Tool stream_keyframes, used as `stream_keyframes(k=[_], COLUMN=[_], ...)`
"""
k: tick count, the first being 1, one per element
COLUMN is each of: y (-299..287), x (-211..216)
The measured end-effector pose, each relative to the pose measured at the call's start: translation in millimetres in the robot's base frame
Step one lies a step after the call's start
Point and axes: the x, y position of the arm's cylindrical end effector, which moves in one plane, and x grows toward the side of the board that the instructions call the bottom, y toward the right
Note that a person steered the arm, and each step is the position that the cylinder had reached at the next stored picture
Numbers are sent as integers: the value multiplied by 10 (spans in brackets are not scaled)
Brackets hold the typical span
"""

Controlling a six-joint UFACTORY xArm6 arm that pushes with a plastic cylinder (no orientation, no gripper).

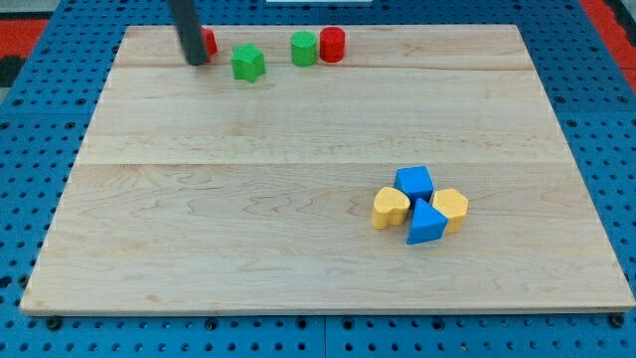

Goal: Place the green star below the red circle

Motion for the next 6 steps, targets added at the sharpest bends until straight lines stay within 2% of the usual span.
stream_keyframes(k=[1, 2, 4, 6], y=[727, 1128, 1128, 1058], x=[90, 349, 350, -271])
